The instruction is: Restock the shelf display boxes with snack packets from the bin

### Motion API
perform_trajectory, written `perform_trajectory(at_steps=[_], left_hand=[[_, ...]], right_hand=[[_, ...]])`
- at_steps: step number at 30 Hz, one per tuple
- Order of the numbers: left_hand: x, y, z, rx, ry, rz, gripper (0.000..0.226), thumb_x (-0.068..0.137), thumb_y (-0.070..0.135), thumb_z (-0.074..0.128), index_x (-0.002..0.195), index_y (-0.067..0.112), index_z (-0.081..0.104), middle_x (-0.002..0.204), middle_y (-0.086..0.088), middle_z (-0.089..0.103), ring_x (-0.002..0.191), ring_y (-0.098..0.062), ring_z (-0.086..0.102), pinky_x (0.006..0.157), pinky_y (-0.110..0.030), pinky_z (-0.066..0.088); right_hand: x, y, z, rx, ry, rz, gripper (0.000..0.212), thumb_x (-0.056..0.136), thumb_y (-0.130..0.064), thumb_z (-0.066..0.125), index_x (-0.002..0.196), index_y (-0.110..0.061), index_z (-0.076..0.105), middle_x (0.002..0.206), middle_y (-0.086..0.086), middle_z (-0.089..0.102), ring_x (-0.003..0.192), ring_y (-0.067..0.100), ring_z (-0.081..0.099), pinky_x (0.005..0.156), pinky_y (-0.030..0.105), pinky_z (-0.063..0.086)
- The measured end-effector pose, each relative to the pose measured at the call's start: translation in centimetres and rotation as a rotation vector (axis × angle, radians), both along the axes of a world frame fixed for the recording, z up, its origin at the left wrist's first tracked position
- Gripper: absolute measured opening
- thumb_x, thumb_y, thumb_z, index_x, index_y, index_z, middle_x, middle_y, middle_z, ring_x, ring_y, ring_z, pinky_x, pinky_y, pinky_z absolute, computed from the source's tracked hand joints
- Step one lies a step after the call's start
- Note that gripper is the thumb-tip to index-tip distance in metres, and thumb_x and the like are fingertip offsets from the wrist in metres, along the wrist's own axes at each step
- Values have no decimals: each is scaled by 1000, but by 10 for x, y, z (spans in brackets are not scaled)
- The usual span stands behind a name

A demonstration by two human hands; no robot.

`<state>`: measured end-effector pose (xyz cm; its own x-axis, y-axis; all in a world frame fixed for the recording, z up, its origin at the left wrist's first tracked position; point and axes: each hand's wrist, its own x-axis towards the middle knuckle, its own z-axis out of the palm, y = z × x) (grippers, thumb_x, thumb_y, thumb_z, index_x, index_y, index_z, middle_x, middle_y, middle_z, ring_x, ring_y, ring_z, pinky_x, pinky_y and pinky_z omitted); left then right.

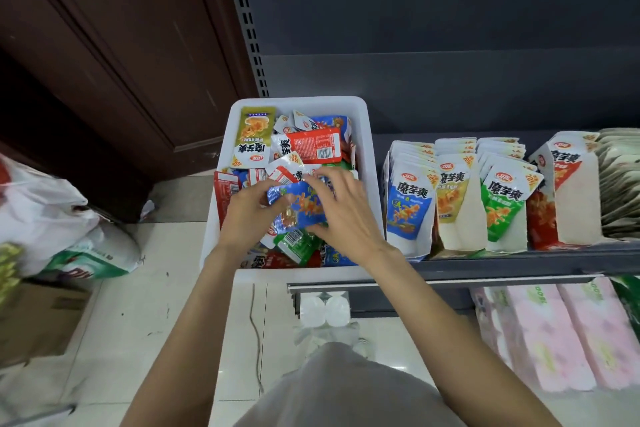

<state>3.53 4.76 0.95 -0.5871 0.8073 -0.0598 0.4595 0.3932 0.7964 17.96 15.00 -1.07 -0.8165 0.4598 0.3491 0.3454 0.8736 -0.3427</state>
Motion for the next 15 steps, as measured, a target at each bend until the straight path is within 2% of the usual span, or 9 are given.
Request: perform_trajectory(at_steps=[2, 3, 5, 7, 9, 12, 15], left_hand=[[6, -5, 11, 121, -158, 19, 8, 88, 27, 64, 83, 33, 61, 86, 7, 71, 83, -11, 68, 66, -27, 53], [9, -6, 15, 162, -210, 22, 9, 87, 25, 64, 82, 33, 62, 85, 9, 71, 84, -10, 68, 65, -25, 52], [16, -4, 22, 224, -283, -5, 9, 87, 20, 65, 83, 28, 64, 86, 6, 71, 84, -9, 68, 67, -23, 53], [26, 1, 27, 258, -358, -34, 8, 86, 16, 64, 84, 23, 65, 90, -1, 71, 84, -8, 68, 69, -22, 54], [38, 9, 30, 276, -395, -68, 8, 86, 13, 65, 86, 21, 66, 89, -1, 71, 82, -7, 68, 69, -20, 54], [62, 24, 31, 283, -415, -140, 11, 84, 11, 67, 85, 22, 66, 84, 8, 71, 78, -3, 67, 66, -16, 52], [85, 40, 24, 245, -250, -231, 12, 84, 17, 69, 92, 26, 65, 89, 14, 68, 83, 2, 63, 71, -15, 50]], right_hand=[[20, 0, 15, -172, 62, -103, 93, 69, -46, 79, 145, -20, 32, 150, 10, 26, 140, 25, 18, 113, 42, 18], [30, 0, 25, -283, 132, -183, 93, 71, -48, 76, 146, -22, 28, 152, 6, 21, 142, 21, 13, 113, 39, 16], [51, 5, 44, -535, 312, -349, 84, 77, -39, 74, 145, -21, 29, 149, 1, 28, 137, 15, 26, 107, 28, 29], [69, 14, 58, -808, 417, -409, 71, 80, -23, 74, 139, -22, 35, 133, -4, 47, 116, 7, 50, 87, 14, 46], [85, 23, 66, -986, 431, -365, 47, 83, -14, 70, 125, -21, 49, 114, -3, 63, 92, 3, 63, 64, 17, 53], [110, 29, 73, -977, 446, -369, 20, 88, -8, 64, 107, -12, 63, 93, -3, 70, 73, 7, 65, 49, 20, 52], [136, 36, 81, -746, 482, -486, 19, 90, -16, 63, 107, -7, 63, 90, -3, 69, 68, 2, 64, 54, 20, 54]])
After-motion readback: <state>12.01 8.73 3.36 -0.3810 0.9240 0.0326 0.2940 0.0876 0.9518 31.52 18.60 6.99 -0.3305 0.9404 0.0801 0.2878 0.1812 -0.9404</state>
